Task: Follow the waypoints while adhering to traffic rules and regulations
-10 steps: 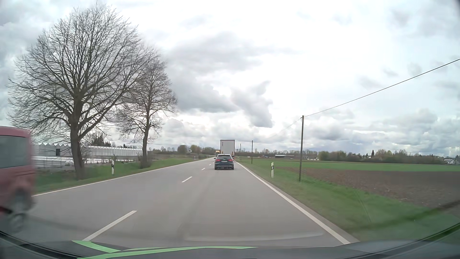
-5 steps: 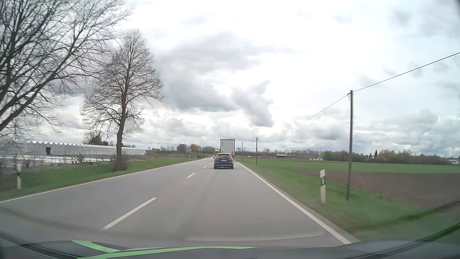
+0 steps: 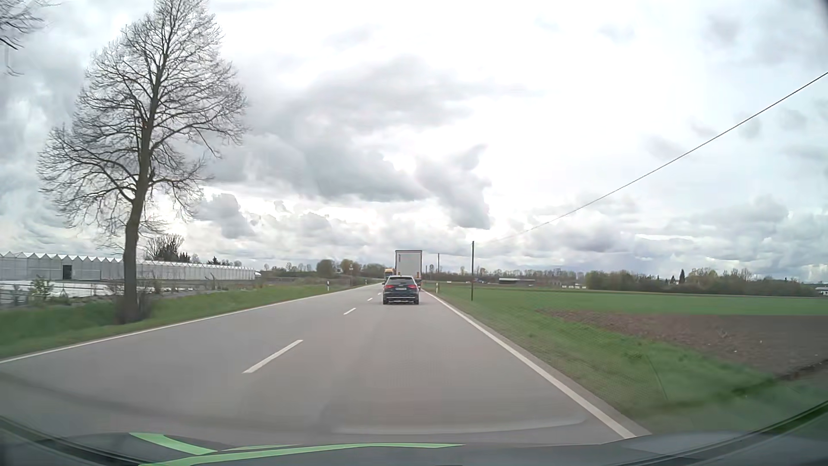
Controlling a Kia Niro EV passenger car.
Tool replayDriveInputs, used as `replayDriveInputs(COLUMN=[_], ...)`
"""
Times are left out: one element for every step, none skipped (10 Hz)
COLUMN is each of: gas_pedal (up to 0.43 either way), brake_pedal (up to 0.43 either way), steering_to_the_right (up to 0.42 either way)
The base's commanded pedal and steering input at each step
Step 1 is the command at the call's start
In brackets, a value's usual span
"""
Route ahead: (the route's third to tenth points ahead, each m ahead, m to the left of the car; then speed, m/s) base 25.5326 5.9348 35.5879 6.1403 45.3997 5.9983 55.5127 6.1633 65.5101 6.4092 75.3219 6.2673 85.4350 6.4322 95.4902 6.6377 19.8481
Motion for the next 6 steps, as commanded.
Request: replayDriveInputs(gas_pedal=[0.169,0.169,0.169,0.169,0.15,0.11], brake_pedal=[0.0,0.0,0.0,0.0,0.0,0.0], steering_to_the_right=[0.002,0.002,0.001,0.001,0.001,0.001])
